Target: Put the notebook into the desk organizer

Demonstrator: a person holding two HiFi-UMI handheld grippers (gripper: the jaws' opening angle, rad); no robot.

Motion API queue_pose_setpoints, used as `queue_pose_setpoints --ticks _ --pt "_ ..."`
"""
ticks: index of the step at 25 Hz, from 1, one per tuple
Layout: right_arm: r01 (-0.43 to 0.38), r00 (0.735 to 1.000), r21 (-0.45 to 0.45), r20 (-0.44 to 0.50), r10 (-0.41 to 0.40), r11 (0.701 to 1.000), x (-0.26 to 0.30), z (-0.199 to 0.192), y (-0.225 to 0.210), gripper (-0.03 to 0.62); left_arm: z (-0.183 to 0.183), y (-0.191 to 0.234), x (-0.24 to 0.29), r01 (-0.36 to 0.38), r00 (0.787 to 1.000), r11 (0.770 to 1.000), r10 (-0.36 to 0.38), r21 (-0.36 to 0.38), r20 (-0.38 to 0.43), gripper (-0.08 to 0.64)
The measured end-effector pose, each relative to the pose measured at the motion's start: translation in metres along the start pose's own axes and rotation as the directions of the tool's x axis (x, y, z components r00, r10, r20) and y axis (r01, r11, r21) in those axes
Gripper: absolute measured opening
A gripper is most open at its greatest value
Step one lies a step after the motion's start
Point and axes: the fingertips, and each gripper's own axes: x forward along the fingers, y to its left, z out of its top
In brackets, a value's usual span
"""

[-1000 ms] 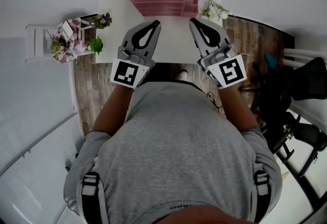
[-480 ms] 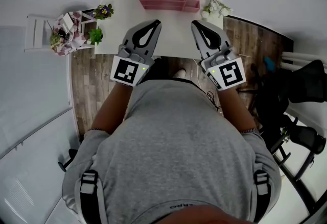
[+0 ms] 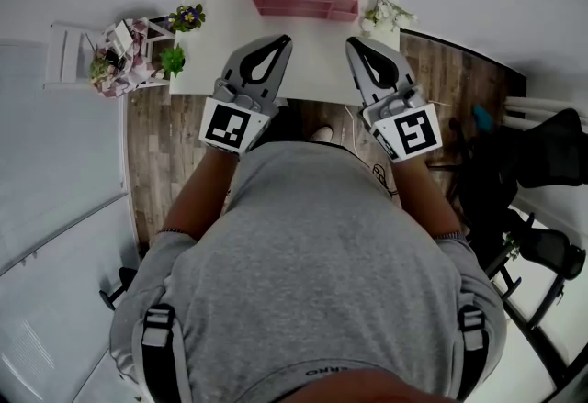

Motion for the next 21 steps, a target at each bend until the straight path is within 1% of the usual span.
queue_pose_setpoints --ticks 5,8,10,14,17,21 --pt "-0.007 1.000 0.003 0.002 0.007 1.000 -0.003 -0.001 0.004 0.005 -0.003 -0.003 -0.004 -0.003 1.000 1.000 0.003 -0.001 -0.012 0.026" --pt "0.010 0.998 0.027 0.062 -0.011 1.000 0.001 0.015 0.005 0.005 -0.002 -0.004 -0.004 -0.005 1.000 1.000 0.005 0.000 -0.014 0.026" --pt "0.011 0.997 0.028 0.075 -0.014 1.000 0.000 0.018 0.005 0.005 -0.002 -0.004 -0.004 -0.006 1.000 1.000 0.006 0.002 -0.015 0.026" --pt "-0.005 1.000 0.002 0.011 0.005 1.000 -0.007 0.000 0.004 0.005 -0.003 -0.006 -0.005 -0.007 1.000 1.000 0.007 0.003 -0.020 0.026" --pt "0.011 1.000 0.014 0.026 -0.012 1.000 -0.007 0.004 0.000 0.005 -0.003 -0.006 -0.005 -0.008 1.000 1.000 0.008 0.002 -0.021 0.026" --pt "0.010 1.000 -0.003 -0.005 -0.010 1.000 -0.011 -0.004 0.000 0.005 -0.003 -0.007 -0.007 -0.007 1.000 1.000 0.007 0.004 -0.023 0.026"
